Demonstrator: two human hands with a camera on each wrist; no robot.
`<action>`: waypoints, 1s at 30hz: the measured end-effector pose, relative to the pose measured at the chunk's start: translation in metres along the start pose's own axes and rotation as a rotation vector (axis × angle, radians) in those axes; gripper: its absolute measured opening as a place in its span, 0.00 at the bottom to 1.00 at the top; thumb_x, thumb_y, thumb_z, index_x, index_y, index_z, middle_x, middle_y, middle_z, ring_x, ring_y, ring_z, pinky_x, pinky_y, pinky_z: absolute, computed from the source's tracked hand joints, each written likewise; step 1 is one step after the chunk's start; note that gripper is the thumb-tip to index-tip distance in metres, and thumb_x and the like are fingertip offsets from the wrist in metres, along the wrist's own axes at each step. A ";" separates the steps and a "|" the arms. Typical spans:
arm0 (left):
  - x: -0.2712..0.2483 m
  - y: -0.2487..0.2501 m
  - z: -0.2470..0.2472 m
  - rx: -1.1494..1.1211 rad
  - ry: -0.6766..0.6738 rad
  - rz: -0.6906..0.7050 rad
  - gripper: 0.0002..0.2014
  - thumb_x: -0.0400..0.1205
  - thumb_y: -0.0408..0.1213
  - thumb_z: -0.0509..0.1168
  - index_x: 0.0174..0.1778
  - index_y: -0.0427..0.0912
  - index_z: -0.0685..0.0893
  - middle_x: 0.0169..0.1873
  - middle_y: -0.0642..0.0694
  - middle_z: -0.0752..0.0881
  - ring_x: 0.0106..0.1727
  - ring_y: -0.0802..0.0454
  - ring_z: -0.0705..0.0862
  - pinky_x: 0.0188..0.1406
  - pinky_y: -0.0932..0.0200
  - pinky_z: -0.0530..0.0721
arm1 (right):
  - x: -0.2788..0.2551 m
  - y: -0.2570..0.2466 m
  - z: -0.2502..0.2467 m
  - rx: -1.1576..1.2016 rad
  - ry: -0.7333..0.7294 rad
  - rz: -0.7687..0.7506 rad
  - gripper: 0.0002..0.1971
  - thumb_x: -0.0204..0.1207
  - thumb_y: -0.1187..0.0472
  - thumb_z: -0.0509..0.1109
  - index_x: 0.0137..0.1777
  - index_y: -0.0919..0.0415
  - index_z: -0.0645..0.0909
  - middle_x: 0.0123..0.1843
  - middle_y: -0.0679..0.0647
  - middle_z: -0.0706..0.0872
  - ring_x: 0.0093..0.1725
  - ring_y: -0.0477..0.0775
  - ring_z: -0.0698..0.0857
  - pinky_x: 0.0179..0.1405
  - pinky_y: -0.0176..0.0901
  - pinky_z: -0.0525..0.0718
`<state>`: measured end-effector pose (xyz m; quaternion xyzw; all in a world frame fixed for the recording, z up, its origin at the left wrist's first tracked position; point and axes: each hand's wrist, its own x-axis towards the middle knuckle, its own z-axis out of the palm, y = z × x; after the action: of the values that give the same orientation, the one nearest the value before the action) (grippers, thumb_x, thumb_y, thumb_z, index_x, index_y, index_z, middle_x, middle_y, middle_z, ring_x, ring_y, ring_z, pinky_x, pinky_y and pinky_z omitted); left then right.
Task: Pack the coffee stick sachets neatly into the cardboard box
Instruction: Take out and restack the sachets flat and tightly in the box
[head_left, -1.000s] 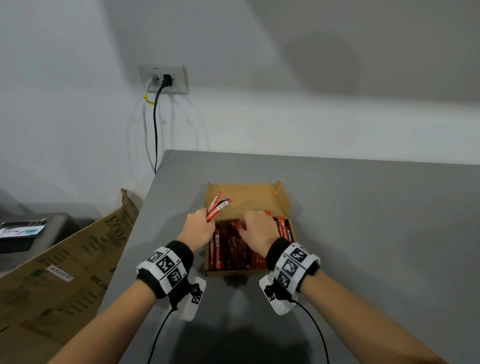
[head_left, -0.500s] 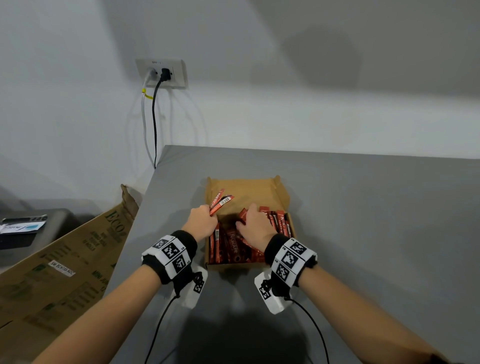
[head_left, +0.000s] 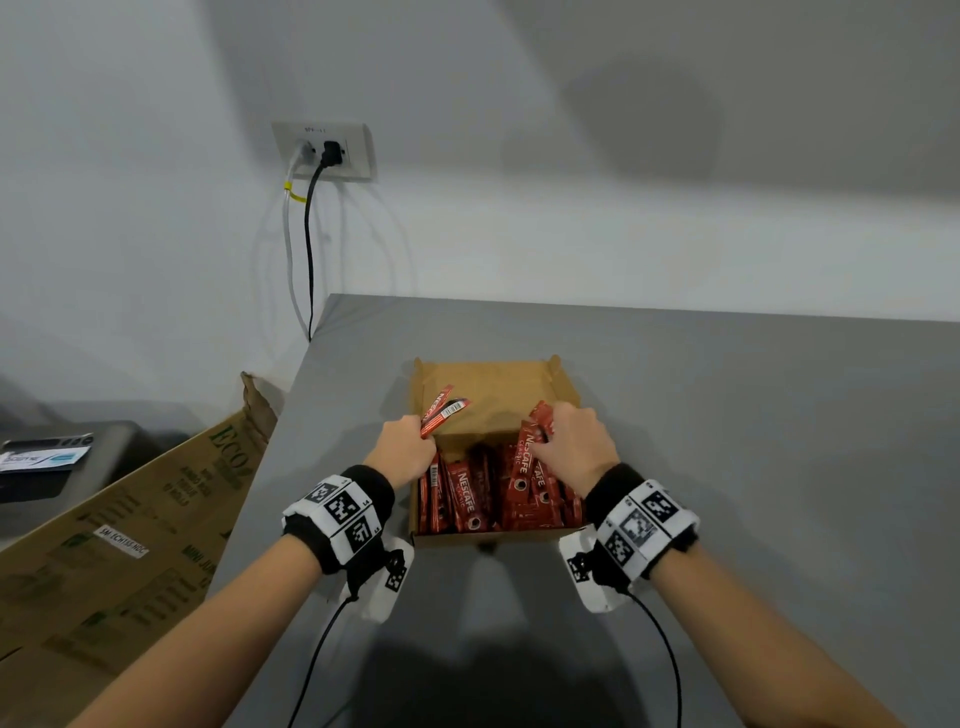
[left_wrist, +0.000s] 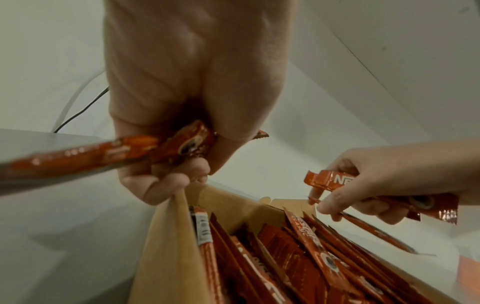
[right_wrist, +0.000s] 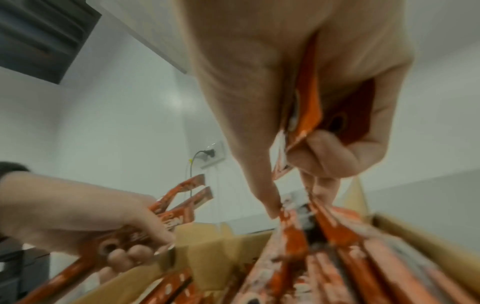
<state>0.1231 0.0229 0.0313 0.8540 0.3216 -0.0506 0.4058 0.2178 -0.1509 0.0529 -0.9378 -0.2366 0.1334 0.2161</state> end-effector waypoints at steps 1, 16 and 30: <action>0.000 0.000 0.000 -0.002 -0.001 0.001 0.09 0.84 0.30 0.55 0.37 0.41 0.72 0.32 0.46 0.77 0.31 0.53 0.77 0.28 0.63 0.76 | 0.000 0.005 -0.005 -0.019 0.011 0.028 0.09 0.74 0.60 0.70 0.44 0.65 0.74 0.45 0.59 0.83 0.46 0.62 0.85 0.46 0.52 0.86; 0.000 -0.001 0.000 -0.008 -0.011 0.019 0.04 0.85 0.32 0.56 0.49 0.36 0.74 0.43 0.38 0.81 0.42 0.46 0.81 0.33 0.63 0.78 | -0.002 0.015 -0.001 -0.033 0.026 0.040 0.13 0.74 0.59 0.73 0.42 0.62 0.70 0.49 0.62 0.82 0.49 0.62 0.84 0.48 0.50 0.84; 0.005 -0.005 0.000 -0.011 0.008 -0.013 0.05 0.83 0.31 0.56 0.47 0.34 0.75 0.36 0.42 0.78 0.33 0.48 0.78 0.29 0.63 0.77 | -0.033 -0.059 0.036 -0.057 -0.162 -0.187 0.13 0.81 0.58 0.62 0.58 0.67 0.75 0.56 0.62 0.83 0.54 0.61 0.84 0.56 0.51 0.84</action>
<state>0.1244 0.0277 0.0265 0.8498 0.3290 -0.0480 0.4089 0.1545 -0.1080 0.0535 -0.9036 -0.3433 0.1814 0.1809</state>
